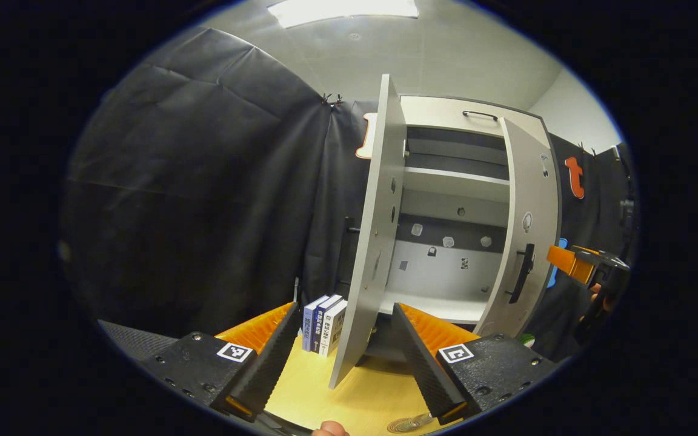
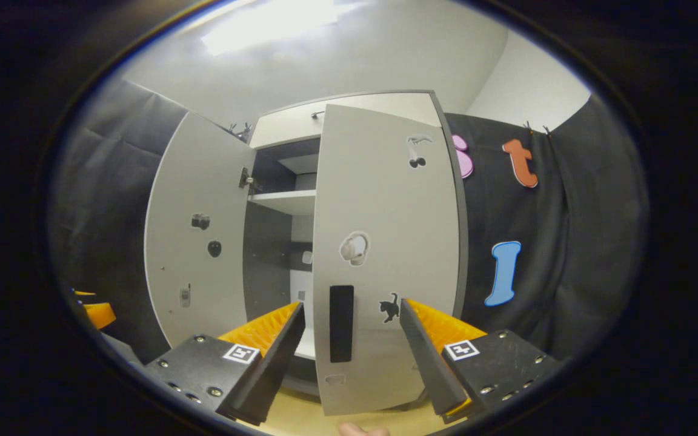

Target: Grasp the bottle in the cabinet with the left hand and place it on the coaster, then close the right door with the right hand and the left door with the left hand.

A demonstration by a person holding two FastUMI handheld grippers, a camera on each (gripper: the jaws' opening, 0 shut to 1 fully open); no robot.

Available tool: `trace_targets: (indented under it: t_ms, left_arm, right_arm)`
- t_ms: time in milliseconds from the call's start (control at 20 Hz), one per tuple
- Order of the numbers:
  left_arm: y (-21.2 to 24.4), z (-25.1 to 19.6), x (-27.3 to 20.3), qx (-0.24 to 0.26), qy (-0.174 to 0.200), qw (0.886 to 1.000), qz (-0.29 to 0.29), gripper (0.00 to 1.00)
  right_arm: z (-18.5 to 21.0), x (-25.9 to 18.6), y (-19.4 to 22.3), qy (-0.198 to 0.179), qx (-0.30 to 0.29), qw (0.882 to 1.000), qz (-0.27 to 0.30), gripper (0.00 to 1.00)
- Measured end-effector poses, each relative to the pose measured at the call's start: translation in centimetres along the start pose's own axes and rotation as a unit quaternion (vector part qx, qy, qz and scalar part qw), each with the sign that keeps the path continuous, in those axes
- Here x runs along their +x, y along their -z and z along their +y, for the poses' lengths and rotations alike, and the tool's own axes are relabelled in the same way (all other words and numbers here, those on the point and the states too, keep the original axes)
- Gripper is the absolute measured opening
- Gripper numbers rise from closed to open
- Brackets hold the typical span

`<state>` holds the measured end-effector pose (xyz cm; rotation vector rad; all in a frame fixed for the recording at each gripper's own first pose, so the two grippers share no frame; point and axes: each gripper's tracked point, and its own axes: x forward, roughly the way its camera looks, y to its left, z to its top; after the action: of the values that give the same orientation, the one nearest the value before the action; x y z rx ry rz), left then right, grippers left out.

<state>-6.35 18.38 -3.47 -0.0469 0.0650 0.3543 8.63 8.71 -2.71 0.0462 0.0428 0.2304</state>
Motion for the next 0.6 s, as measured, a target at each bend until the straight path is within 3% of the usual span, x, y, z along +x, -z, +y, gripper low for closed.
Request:
trace_targets:
  t_ms: [100, 200, 300, 500, 600]
  left_arm:
    - [0.1, 0.2, 0.1, 0.001, -0.003, 1.0, 0.002, 0.92]
    - [0.1, 0.5, 0.4, 0.003, -0.008, 1.0, 0.003, 0.96]
    - [-0.1, 1.5, 1.1, 0.006, -0.012, 1.0, 0.003, 0.92]
    - [0.3, 3.2, 3.1, 0.014, -0.022, 1.0, 0.005, 0.92]
    - [0.6, 3.9, 4.6, 0.018, -0.024, 1.0, 0.005, 0.96]
  right_arm:
    - [0.2, -0.2, -0.1, -0.001, 0.001, 1.0, -0.001, 0.95]
    - [0.3, -0.4, -0.1, -0.001, 0.002, 1.0, -0.001, 0.95]
    - [0.4, -0.6, -0.1, 0.001, 0.001, 1.0, 0.0, 0.95]
    - [0.6, -1.4, -0.5, 0.004, 0.001, 1.0, -0.001, 0.95]
    - [0.8, -1.9, -0.7, 0.005, 0.002, 1.0, -0.003, 0.95]
